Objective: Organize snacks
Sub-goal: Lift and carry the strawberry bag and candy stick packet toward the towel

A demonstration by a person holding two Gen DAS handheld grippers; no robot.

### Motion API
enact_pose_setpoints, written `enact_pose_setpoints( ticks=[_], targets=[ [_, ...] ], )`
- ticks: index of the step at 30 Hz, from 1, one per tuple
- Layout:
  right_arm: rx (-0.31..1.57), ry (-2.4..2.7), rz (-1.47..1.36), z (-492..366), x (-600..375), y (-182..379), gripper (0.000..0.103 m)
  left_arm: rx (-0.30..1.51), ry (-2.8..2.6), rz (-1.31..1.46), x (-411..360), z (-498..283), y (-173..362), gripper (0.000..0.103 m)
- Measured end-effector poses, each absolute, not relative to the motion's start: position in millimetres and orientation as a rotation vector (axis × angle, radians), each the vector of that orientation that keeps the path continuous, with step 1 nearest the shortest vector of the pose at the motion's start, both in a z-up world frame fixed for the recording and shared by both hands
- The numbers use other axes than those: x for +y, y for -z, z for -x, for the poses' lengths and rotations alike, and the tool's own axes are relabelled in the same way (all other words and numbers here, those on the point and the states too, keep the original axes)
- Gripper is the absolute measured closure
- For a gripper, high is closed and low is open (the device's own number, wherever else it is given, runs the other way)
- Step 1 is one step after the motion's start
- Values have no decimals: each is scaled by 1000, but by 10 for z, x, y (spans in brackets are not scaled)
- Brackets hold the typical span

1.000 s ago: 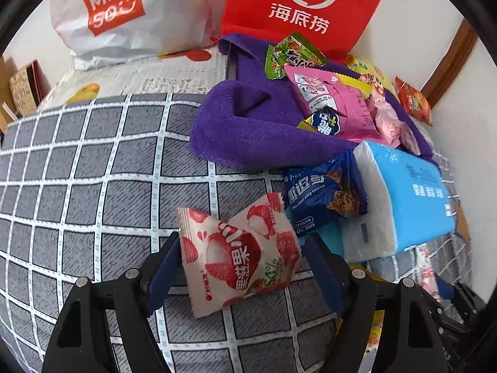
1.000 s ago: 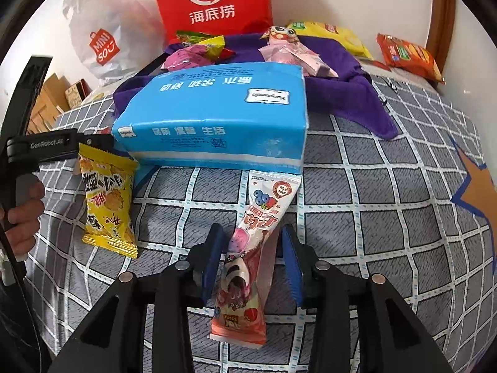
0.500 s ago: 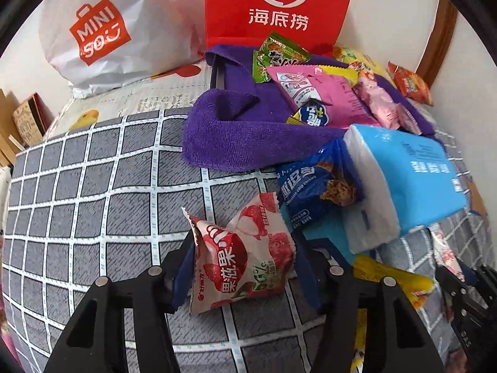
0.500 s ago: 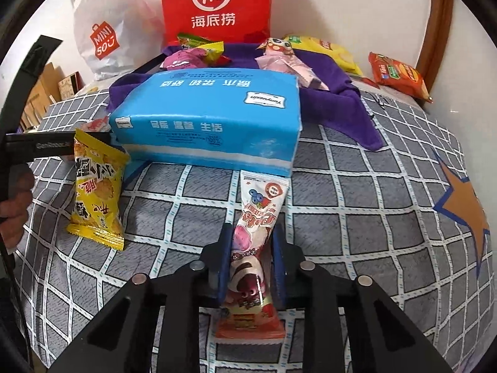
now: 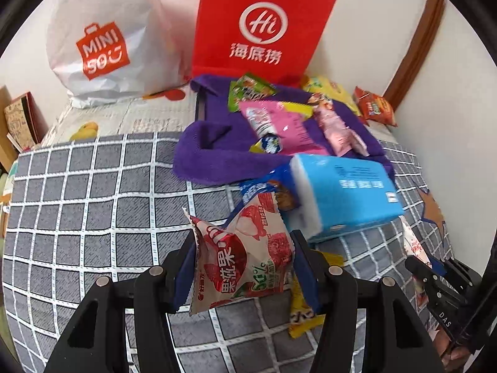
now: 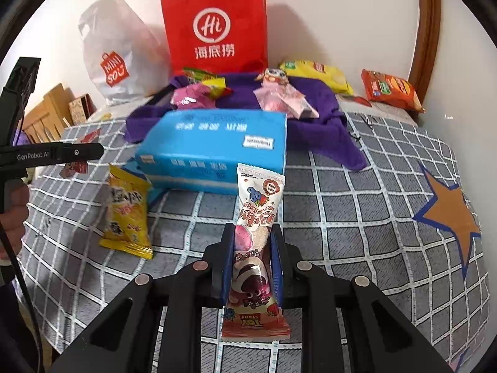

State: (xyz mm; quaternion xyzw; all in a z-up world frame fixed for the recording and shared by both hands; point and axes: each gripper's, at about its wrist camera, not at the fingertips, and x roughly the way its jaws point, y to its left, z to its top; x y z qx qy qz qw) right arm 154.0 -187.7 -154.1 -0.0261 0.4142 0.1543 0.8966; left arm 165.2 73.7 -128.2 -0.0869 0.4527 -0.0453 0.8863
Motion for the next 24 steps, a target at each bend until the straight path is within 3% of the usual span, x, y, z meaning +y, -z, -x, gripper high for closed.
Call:
enact_pose_setpoints(
  ticks=[24],
  targets=[
    [769, -297, -42, -2083, -2003, 845, 82, 849, 281, 144, 214, -1909, 457, 48]
  ],
)
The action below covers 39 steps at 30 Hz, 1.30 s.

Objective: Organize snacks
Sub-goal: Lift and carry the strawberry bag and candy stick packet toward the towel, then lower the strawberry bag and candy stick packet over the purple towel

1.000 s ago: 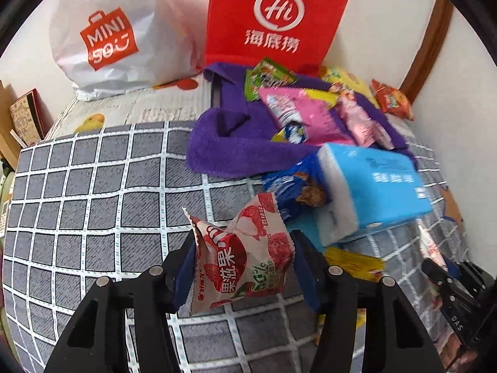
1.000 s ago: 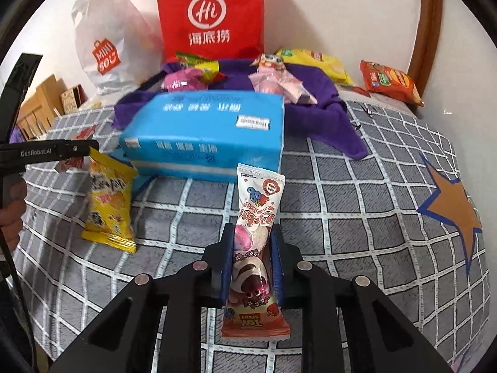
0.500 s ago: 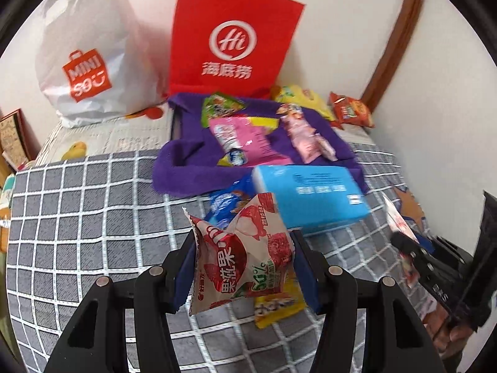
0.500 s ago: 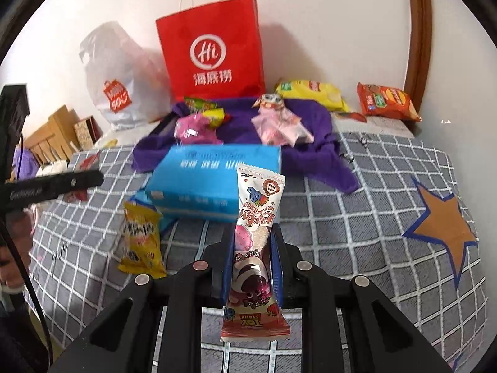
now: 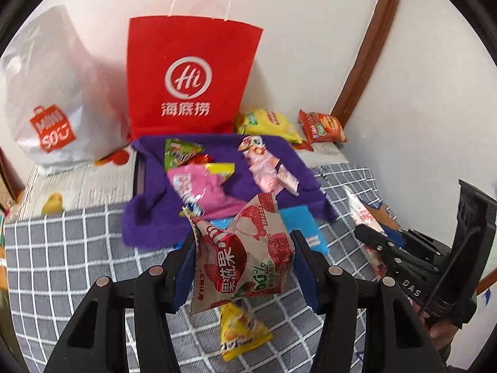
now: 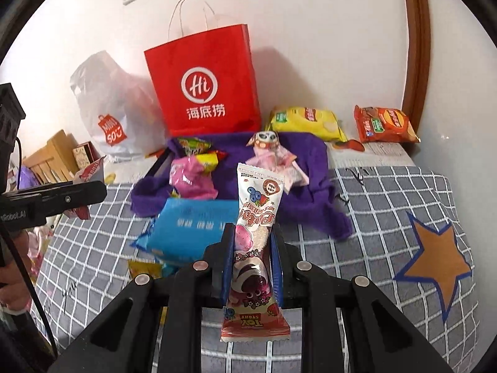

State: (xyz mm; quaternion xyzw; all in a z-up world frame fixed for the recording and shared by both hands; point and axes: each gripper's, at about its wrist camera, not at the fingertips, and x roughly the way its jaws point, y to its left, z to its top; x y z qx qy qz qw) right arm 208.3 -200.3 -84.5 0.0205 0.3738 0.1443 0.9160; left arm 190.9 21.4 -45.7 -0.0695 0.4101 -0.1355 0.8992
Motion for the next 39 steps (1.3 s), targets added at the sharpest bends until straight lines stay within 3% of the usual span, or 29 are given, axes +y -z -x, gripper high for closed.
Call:
enact_pose_setpoints(
  ticks=[24, 39],
  targets=[
    [733, -312, 9, -3412, -1485, 552, 82, 806, 251, 206, 506, -3133, 201, 48],
    [817, -318, 2, -3893, -1366, 996, 82, 862, 209, 305, 852, -3465, 527, 48]
  ],
)
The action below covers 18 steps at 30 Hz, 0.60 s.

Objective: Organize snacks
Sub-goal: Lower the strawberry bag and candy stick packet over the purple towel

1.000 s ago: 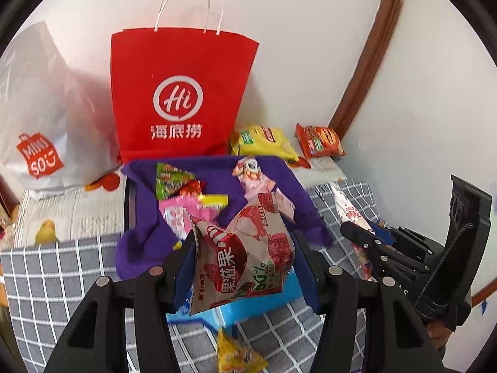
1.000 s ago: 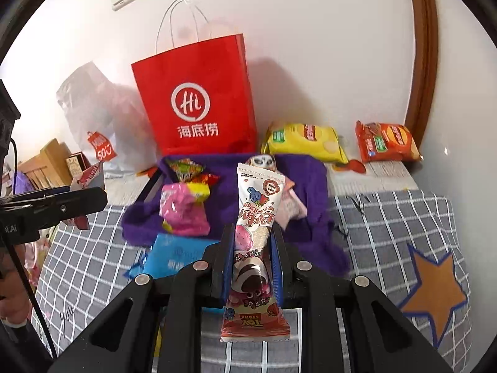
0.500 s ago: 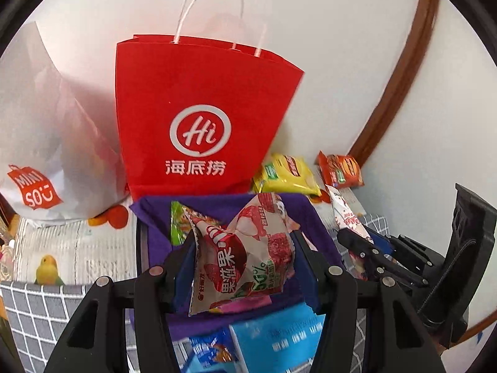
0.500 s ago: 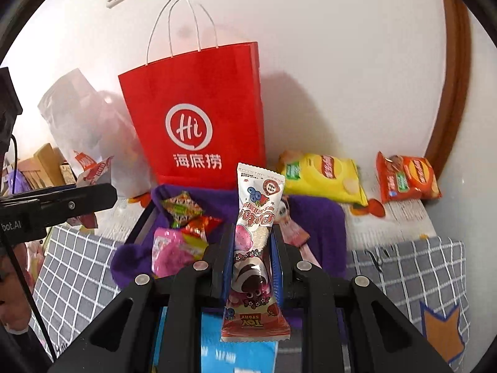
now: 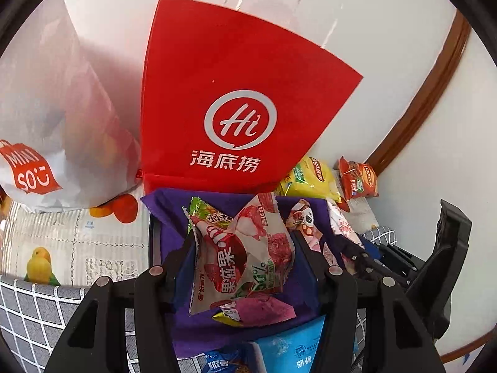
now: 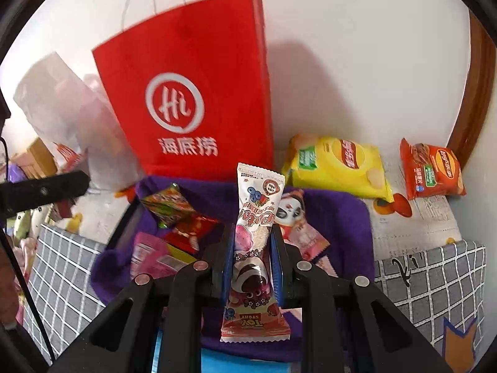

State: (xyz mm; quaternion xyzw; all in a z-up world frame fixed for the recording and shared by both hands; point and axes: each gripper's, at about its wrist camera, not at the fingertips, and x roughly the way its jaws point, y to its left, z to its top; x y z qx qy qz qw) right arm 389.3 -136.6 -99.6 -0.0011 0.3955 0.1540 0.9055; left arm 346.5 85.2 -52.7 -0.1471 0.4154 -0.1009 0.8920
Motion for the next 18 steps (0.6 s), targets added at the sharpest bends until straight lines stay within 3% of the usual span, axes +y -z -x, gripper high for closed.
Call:
enact_pose_setpoints(
  ticks=[18],
  targets=[
    [803, -284, 10, -3935, -1559, 971, 82, 873, 184, 312, 873, -3490, 578, 48]
  ],
)
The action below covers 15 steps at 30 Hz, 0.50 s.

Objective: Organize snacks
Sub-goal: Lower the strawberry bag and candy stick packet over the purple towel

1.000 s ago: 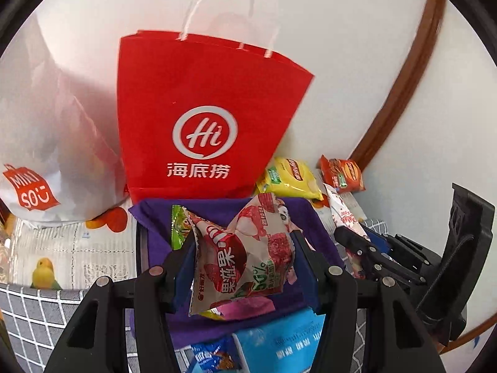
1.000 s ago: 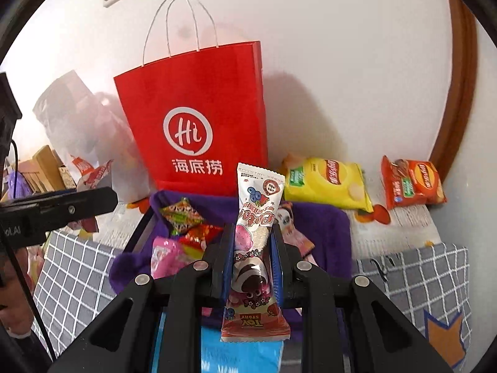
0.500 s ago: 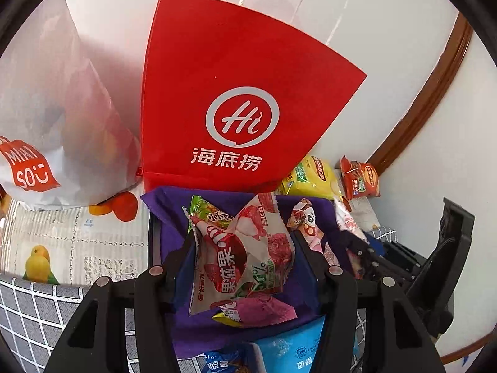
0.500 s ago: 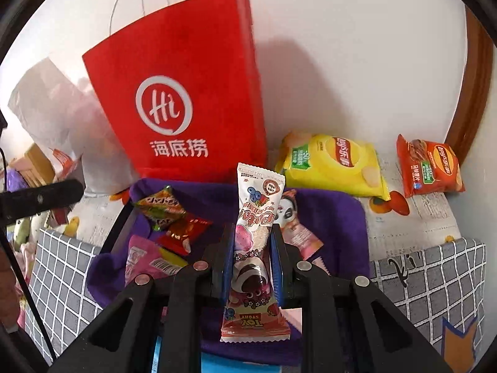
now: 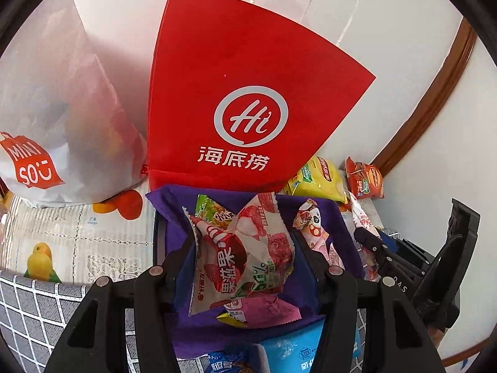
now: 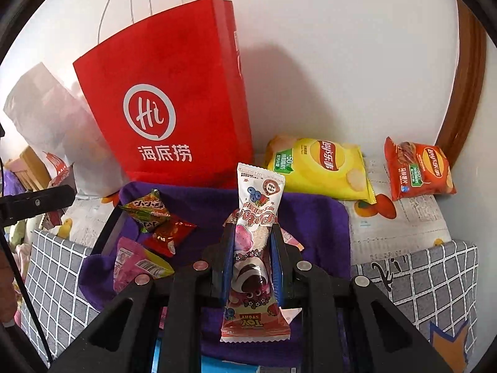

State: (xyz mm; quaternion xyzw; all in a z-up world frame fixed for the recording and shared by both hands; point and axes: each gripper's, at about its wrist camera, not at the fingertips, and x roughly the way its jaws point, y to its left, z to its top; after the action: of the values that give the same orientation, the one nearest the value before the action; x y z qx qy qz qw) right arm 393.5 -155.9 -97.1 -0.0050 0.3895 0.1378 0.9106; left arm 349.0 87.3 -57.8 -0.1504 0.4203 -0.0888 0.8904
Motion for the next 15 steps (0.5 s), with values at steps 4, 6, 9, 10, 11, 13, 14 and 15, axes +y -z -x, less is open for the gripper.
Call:
enact_pose_setpoints(
  ticks=[4, 6, 9, 10, 11, 13, 14, 15],
  targets=[
    [803, -289, 21, -3927, -1544, 975, 82, 877, 187, 306, 856, -3487, 578, 48],
    [803, -292, 24, -3919, -1539, 976, 82, 879, 189, 301, 839, -3491, 583, 48],
    [801, -293, 29, -3907, -1531, 971, 82, 881, 193, 296, 815, -3496, 592, 48],
    [799, -293, 30, -3902, -1531, 967, 82, 883, 198, 296, 805, -3497, 594, 48],
    [798, -293, 31, -3897, -1531, 963, 82, 885, 202, 298, 798, -3503, 601, 48],
    [796, -294, 32, -3890, -1532, 959, 82, 888, 212, 301, 791, -3504, 607, 48],
    [796, -295, 33, -3889, -1530, 959, 82, 888, 212, 300, 786, -3502, 607, 48],
    [796, -295, 34, -3888, -1527, 960, 82, 887, 211, 297, 783, -3499, 604, 48]
  ],
)
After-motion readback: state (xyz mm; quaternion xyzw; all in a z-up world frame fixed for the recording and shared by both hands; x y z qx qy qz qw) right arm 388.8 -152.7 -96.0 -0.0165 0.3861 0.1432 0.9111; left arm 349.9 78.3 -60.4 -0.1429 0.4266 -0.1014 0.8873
